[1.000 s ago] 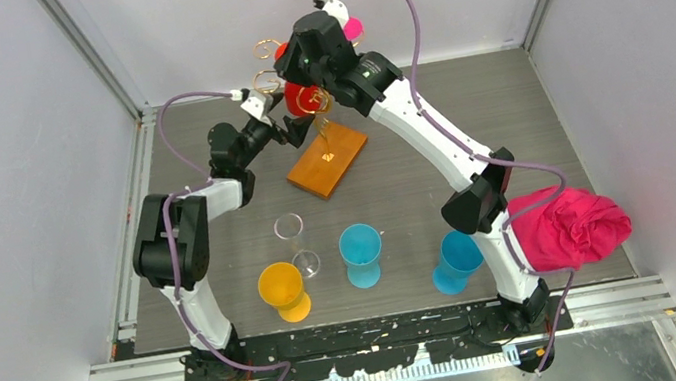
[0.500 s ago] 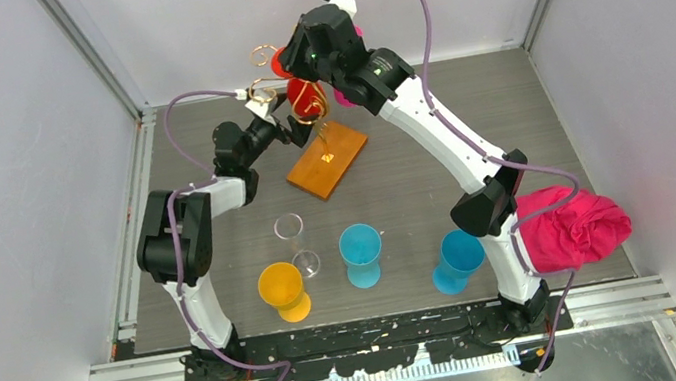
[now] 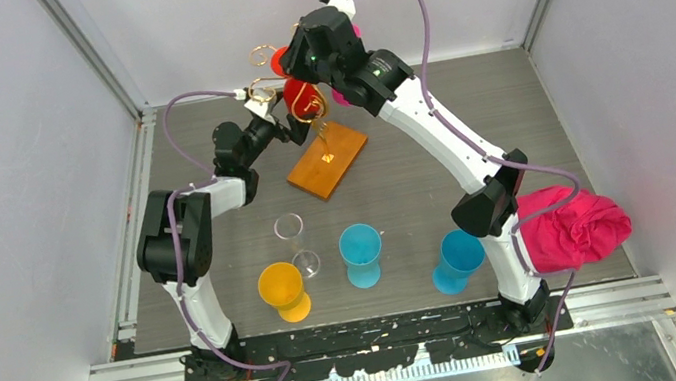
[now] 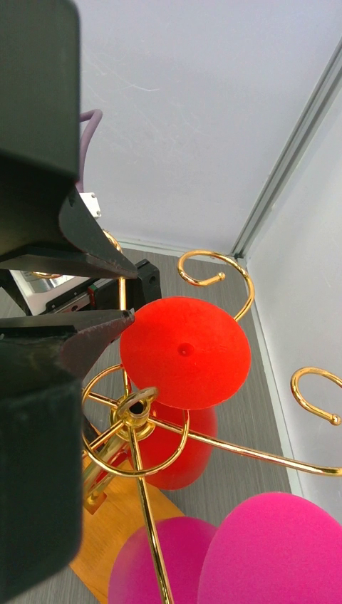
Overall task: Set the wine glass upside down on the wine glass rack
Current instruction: Adjust the wine glass in the wine rack.
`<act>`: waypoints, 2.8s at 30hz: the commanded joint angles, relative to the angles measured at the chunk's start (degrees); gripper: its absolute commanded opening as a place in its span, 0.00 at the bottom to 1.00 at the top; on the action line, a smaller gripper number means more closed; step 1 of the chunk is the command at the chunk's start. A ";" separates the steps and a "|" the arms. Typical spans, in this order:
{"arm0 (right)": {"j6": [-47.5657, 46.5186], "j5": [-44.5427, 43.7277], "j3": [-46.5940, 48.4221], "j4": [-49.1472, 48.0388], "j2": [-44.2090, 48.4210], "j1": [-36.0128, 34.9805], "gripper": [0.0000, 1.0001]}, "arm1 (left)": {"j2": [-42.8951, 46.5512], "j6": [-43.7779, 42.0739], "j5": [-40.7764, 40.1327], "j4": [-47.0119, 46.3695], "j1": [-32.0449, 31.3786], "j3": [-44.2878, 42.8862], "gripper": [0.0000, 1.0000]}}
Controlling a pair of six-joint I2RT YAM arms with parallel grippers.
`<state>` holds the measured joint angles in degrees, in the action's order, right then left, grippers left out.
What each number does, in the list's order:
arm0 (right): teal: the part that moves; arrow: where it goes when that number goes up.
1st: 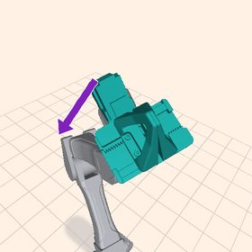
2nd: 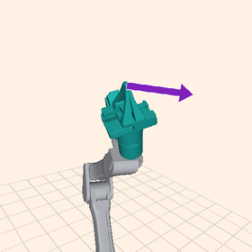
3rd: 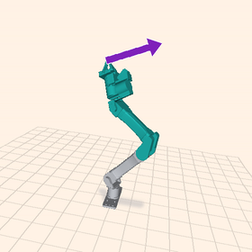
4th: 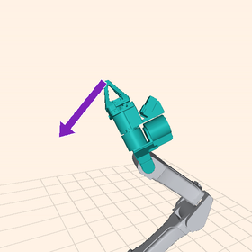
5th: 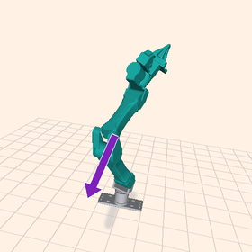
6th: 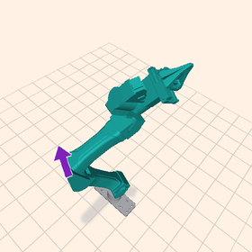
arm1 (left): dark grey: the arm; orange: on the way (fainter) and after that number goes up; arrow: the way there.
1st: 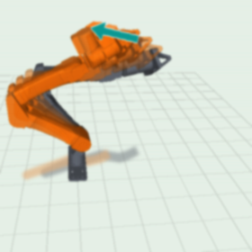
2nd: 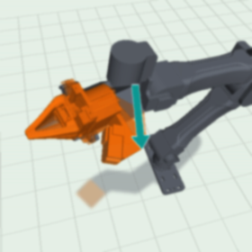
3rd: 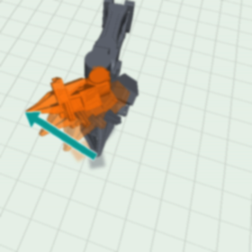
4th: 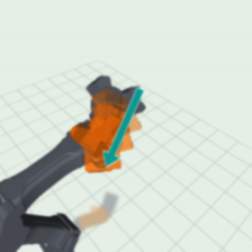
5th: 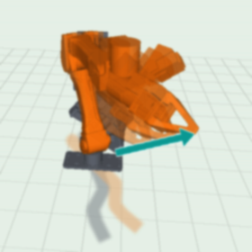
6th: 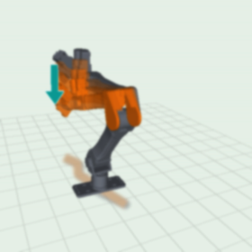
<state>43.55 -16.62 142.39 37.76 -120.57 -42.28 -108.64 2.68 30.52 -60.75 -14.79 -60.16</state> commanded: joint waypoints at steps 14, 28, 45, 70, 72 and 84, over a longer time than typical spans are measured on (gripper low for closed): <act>-3.19 -0.08 0.94 -3.22 3.87 -0.08 0.30 | -1.59 -0.56 -0.47 -4.64 -0.07 -6.19 1.00; -4.63 0.42 -1.47 -4.73 5.59 -0.11 0.30 | -4.62 -1.22 0.24 -4.11 0.28 -7.68 1.00; -4.53 0.31 -7.63 -8.16 9.30 -0.10 0.29 | -4.90 -2.41 -6.02 -4.25 -0.42 -7.03 0.90; -4.35 0.76 -9.79 -9.76 10.00 -0.08 0.28 | 0.20 -0.47 -12.10 -11.75 -0.42 -3.29 0.82; -4.35 0.80 -9.94 -9.89 10.03 -0.08 0.28 | 0.50 -0.96 -11.33 -11.55 -0.42 -3.09 0.82; -4.43 0.98 -10.46 -10.16 10.58 -0.13 0.28 | 1.24 -6.01 -8.39 -7.90 -0.84 -3.66 0.79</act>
<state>40.18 -16.03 132.07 30.37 -114.24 -42.26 -112.14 -0.03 21.26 -63.31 -15.38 -62.54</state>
